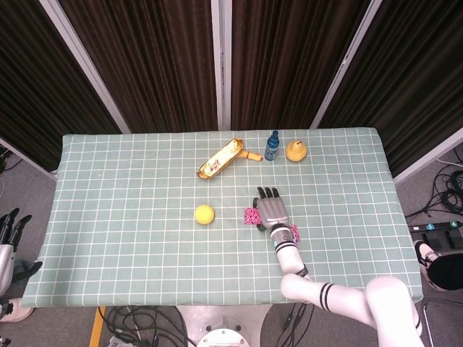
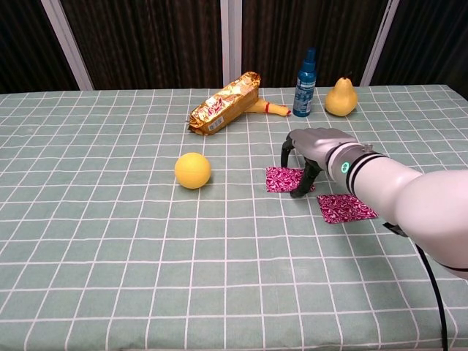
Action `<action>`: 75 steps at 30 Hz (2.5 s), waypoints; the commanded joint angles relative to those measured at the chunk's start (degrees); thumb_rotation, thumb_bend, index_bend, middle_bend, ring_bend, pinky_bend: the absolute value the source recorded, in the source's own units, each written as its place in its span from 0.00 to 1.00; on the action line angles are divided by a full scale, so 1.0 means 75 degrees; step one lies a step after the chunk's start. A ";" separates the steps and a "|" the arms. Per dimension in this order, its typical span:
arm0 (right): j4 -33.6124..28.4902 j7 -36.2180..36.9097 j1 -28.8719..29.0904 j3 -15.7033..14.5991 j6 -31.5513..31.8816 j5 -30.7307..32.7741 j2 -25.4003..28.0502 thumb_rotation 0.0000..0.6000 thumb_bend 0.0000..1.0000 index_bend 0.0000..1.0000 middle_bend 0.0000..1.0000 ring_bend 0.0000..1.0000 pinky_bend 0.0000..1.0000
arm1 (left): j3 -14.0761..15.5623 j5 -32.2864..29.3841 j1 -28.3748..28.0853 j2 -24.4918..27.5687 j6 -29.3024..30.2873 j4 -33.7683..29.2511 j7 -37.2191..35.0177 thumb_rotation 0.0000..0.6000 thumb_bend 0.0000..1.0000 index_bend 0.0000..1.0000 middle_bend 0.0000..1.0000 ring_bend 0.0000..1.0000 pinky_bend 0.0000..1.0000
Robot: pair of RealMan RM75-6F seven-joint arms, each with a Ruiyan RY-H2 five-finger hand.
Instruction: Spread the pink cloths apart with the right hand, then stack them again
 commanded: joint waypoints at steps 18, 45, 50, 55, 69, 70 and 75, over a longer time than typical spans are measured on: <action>-0.2949 0.0840 -0.1035 -0.1297 -0.0319 -0.1195 0.3036 1.00 0.14 0.34 0.05 0.00 0.00 | -0.0024 0.0060 -0.0068 0.0077 -0.0019 -0.0275 0.0300 1.00 0.04 0.17 0.14 0.10 0.10; -0.1693 0.2749 -0.1309 -0.1706 -0.1117 -0.2977 0.2796 0.98 0.14 0.32 0.05 0.00 0.00 | -0.0029 0.0055 -0.0080 0.0114 -0.0003 -0.0432 0.0467 1.00 0.04 0.17 0.14 0.10 0.10; -0.1638 0.2778 -0.1298 -0.1719 -0.1144 -0.3055 0.2782 0.98 0.14 0.30 0.05 0.00 0.00 | -0.0033 0.0059 -0.0065 0.0125 0.0035 -0.0447 0.0465 1.00 0.04 0.17 0.14 0.10 0.10; -0.1790 0.2768 -0.1349 -0.1748 -0.1041 -0.3137 0.2914 0.95 0.14 0.26 0.05 0.00 0.00 | -0.0028 0.0058 -0.0063 0.0120 0.0031 -0.0439 0.0460 1.00 0.04 0.17 0.14 0.10 0.10; -0.3636 0.3268 -0.3094 -0.1744 0.2419 -0.4470 0.4948 1.00 0.15 0.23 0.05 0.00 0.00 | -0.0073 -0.0001 -0.0101 0.0076 -0.0025 -0.0303 0.0308 1.00 0.04 0.17 0.14 0.10 0.10; -0.3781 0.3390 -0.3353 -0.1812 0.2800 -0.4645 0.5147 1.00 0.15 0.23 0.05 0.00 0.00 | -0.0078 -0.0008 -0.0115 0.0072 -0.0048 -0.0291 0.0299 1.00 0.04 0.17 0.14 0.10 0.10; -0.4135 0.3904 -0.4354 -0.2137 0.4200 -0.5419 0.5686 1.00 0.16 0.19 0.04 0.00 0.00 | -0.0091 0.0022 -0.0166 0.0036 -0.0083 -0.0284 0.0301 1.00 0.04 0.17 0.14 0.10 0.10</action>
